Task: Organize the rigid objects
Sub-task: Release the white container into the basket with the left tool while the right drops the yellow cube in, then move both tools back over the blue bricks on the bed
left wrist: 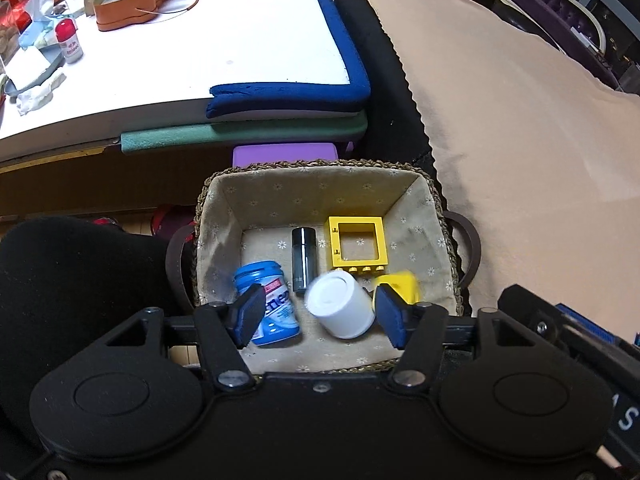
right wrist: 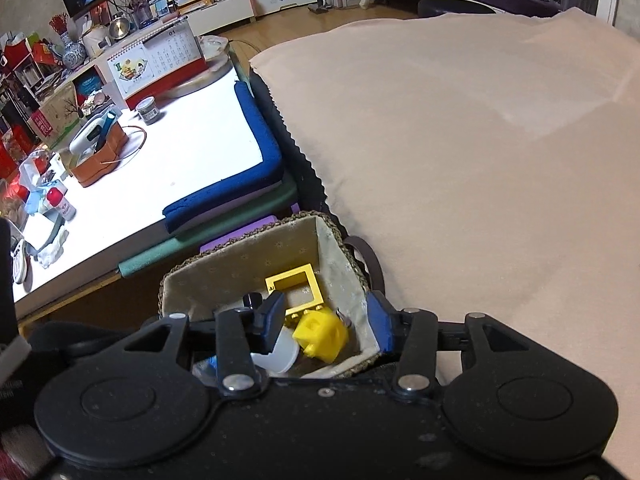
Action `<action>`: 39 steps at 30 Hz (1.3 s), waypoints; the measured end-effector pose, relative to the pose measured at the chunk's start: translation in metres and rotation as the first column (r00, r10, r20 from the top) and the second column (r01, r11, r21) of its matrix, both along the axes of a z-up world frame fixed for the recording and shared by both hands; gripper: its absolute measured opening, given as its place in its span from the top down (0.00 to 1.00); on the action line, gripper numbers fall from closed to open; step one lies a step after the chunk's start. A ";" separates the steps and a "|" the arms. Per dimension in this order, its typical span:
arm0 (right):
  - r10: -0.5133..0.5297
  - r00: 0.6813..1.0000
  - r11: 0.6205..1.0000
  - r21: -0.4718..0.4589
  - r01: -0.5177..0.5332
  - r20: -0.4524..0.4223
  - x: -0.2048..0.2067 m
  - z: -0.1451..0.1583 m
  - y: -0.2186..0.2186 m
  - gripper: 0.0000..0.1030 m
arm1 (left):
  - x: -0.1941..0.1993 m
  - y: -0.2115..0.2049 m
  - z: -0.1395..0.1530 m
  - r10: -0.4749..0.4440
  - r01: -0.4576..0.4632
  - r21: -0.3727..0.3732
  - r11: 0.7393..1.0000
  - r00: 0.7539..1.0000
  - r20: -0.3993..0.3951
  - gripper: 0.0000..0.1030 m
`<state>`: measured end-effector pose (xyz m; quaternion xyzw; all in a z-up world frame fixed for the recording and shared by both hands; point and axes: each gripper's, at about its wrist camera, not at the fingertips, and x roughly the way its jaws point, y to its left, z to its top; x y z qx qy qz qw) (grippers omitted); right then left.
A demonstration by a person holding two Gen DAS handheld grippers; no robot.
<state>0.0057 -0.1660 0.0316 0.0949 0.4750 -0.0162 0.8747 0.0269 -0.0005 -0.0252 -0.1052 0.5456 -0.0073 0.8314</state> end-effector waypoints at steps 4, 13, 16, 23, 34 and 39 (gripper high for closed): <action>-0.016 1.000 1.000 -0.002 0.016 -0.009 -0.005 -0.005 -0.007 0.51 | -0.001 -0.004 0.001 -0.012 0.012 0.015 1.000 1.000 0.007 0.41; -0.054 0.997 0.998 0.008 0.055 -0.052 -0.015 -0.021 -0.020 0.49 | -0.002 -0.004 0.001 -0.013 0.012 0.027 1.000 1.000 0.005 0.35; -0.058 0.997 0.998 0.006 0.058 -0.053 -0.017 -0.023 -0.022 0.46 | -0.002 -0.004 0.000 -0.014 0.014 0.029 0.999 1.000 0.005 0.35; -0.077 0.996 0.997 0.002 0.077 -0.053 -0.021 -0.025 -0.027 0.42 | -0.004 -0.007 0.000 -0.031 0.030 0.040 0.999 0.999 0.010 0.35; -0.116 0.990 0.993 -0.036 0.114 -0.077 -0.043 -0.037 -0.047 0.35 | -0.005 -0.011 0.003 -0.071 0.070 0.042 0.997 0.997 0.026 0.35; -0.140 0.986 0.989 -0.050 0.136 -0.089 -0.061 -0.045 -0.062 0.35 | -0.010 -0.025 0.006 -0.146 0.143 0.065 0.988 0.988 0.049 0.34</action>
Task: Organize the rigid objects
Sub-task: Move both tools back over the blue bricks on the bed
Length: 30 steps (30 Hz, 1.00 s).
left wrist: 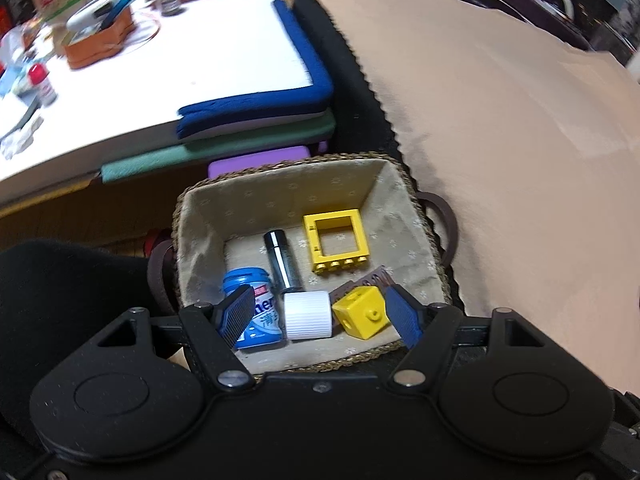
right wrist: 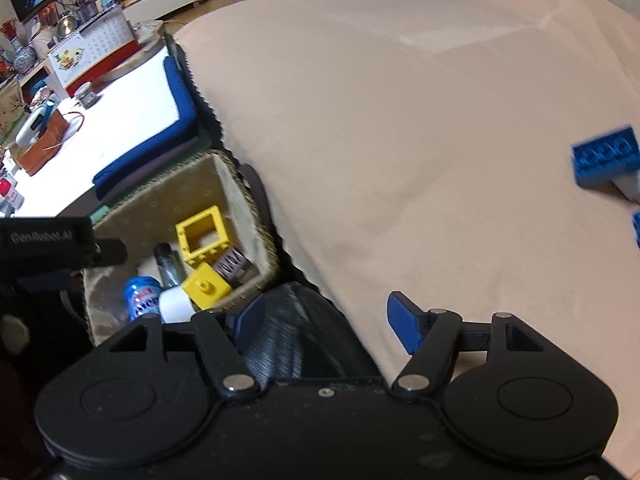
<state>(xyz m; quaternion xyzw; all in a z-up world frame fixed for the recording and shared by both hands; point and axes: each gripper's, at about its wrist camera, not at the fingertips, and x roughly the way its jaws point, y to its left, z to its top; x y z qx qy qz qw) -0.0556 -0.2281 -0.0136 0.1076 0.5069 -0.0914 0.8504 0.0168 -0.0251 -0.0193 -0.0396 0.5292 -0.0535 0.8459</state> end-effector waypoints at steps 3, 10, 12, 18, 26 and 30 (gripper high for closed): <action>-0.029 1.000 1.000 0.012 0.029 0.000 -0.014 -0.003 -0.015 0.35 | -0.005 -0.011 0.001 -0.060 0.059 0.010 0.998 0.998 0.016 0.34; -0.140 0.990 0.990 0.036 0.138 0.028 -0.057 -0.006 -0.062 0.34 | -0.025 -0.042 0.011 -0.209 0.207 0.034 0.978 0.973 0.100 0.33; -0.186 0.982 0.981 0.059 0.184 0.044 -0.071 -0.006 -0.081 0.33 | -0.031 -0.052 0.013 -0.246 0.243 0.035 0.969 0.963 0.114 0.33; -0.323 0.940 0.946 0.033 0.321 0.112 -0.105 0.001 -0.131 0.31 | -0.049 -0.089 0.016 -0.354 0.341 0.099 0.935 0.921 0.161 0.32; -0.471 0.855 0.881 0.070 0.467 0.217 -0.131 0.022 -0.200 0.31 | -0.067 -0.149 0.013 -0.475 0.459 0.131 0.879 0.866 0.157 0.23; -0.510 0.812 0.856 0.073 0.512 0.284 -0.131 0.043 -0.223 0.29 | -0.070 -0.181 0.016 -0.522 0.508 0.127 0.852 0.842 0.133 0.23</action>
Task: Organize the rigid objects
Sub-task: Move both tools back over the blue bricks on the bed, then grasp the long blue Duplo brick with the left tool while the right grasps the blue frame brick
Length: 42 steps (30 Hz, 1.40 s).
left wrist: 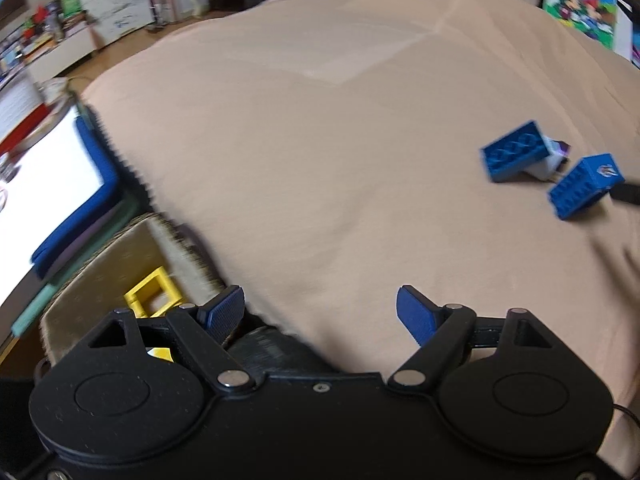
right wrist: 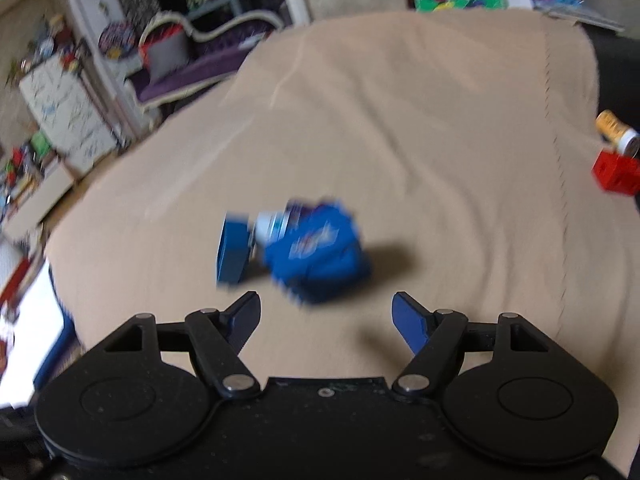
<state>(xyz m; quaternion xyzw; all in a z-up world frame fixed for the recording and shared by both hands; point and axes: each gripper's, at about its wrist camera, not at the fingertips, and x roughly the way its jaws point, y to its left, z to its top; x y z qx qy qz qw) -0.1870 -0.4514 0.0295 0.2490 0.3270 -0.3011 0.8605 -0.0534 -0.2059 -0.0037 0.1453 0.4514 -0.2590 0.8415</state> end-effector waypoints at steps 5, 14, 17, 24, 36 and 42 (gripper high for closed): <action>-0.040 0.999 0.998 -0.037 0.041 0.016 0.021 0.010 -0.024 0.29 | -0.005 -0.034 0.006 -0.046 0.046 0.027 0.999 0.999 0.010 0.23; -0.070 0.996 0.997 -0.020 0.069 -0.059 0.028 -0.014 -0.045 0.30 | 0.006 -0.078 0.013 -0.067 0.068 0.038 0.997 0.998 -0.017 0.23; -0.069 0.995 0.998 0.000 0.069 -0.072 0.009 -0.028 -0.045 0.30 | 0.011 -0.092 0.017 -0.065 0.065 0.018 0.998 0.998 -0.023 0.23; -0.101 0.994 0.992 0.070 0.103 -0.029 -0.032 -0.046 -0.047 0.30 | 0.027 -0.126 0.030 -0.049 0.037 -0.102 0.994 0.992 -0.113 0.23; -0.109 0.993 0.992 0.072 0.106 0.036 -0.048 -0.040 -0.048 0.30 | 0.038 -0.176 -0.009 -0.028 0.010 -0.071 0.997 0.966 -0.255 0.23; -0.092 0.996 0.994 0.060 0.091 0.012 -0.046 -0.046 -0.045 0.27 | 0.035 -0.182 -0.019 -0.030 0.022 -0.042 0.999 0.976 -0.217 0.23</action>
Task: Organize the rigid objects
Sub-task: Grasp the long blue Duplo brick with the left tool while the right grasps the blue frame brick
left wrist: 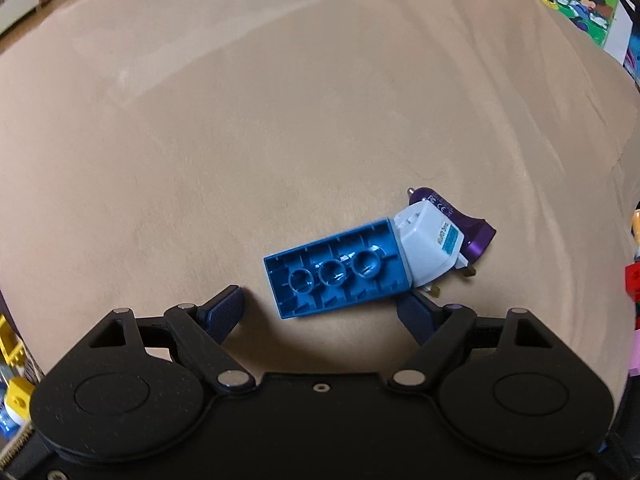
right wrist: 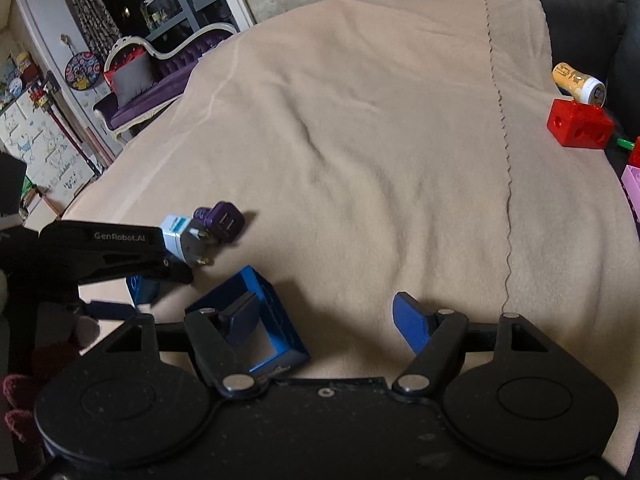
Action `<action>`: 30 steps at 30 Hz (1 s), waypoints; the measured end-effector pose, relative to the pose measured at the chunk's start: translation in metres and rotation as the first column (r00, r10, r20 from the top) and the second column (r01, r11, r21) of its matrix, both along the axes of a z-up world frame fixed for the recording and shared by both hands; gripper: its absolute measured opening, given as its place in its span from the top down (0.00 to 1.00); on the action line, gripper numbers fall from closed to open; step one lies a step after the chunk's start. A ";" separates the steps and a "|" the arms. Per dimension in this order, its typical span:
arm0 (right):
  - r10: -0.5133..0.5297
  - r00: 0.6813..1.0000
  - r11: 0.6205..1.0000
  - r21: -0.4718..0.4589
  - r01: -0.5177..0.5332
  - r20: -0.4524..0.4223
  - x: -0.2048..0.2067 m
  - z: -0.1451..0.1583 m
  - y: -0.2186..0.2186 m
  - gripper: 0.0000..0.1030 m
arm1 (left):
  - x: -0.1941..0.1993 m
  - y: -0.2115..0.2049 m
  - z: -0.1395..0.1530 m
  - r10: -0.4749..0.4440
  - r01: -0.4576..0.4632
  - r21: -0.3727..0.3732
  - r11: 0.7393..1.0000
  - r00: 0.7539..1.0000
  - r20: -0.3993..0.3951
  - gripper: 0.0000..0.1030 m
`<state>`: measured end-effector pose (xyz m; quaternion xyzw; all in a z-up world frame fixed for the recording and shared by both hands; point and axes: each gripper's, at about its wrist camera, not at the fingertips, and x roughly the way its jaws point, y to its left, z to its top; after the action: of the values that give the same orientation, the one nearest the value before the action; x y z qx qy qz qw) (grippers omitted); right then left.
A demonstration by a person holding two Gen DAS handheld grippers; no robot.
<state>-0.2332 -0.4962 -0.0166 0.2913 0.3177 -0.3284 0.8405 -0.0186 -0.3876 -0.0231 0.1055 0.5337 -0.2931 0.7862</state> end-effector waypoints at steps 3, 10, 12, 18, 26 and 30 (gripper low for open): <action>0.011 1.000 1.000 -0.023 -0.011 -0.010 0.003 0.002 0.005 0.20 | 0.004 0.004 0.002 0.020 -0.021 -0.022 1.000 1.000 -0.023 0.23; 0.061 0.998 0.993 -0.101 -0.063 -0.027 0.009 0.004 0.022 0.04 | 0.022 0.018 0.007 0.071 -0.081 -0.091 0.993 0.991 -0.110 0.22; 0.074 0.997 0.990 -0.118 -0.078 -0.034 0.012 0.003 0.026 0.04 | 0.026 0.020 0.007 0.080 -0.093 -0.101 0.991 0.989 -0.128 0.22; 0.116 0.991 0.984 -0.131 -0.124 -0.067 0.023 -0.004 0.036 0.03 | 0.035 0.043 0.011 0.142 -0.181 -0.190 0.965 0.969 -0.201 0.19; 0.135 0.988 0.982 -0.123 -0.143 -0.068 0.026 -0.008 0.038 0.03 | 0.038 0.038 0.007 0.222 -0.249 -0.127 0.960 0.954 -0.200 0.16; 0.139 0.988 0.982 -0.117 -0.146 -0.066 0.026 -0.011 0.038 0.03 | 0.039 0.033 0.006 0.209 -0.230 -0.116 0.966 0.962 -0.174 0.29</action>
<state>-0.2068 -0.4578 -0.0277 0.2067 0.3414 -0.2943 0.8684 0.0205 -0.3543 -0.0175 -0.0316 0.5825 -0.2469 0.7738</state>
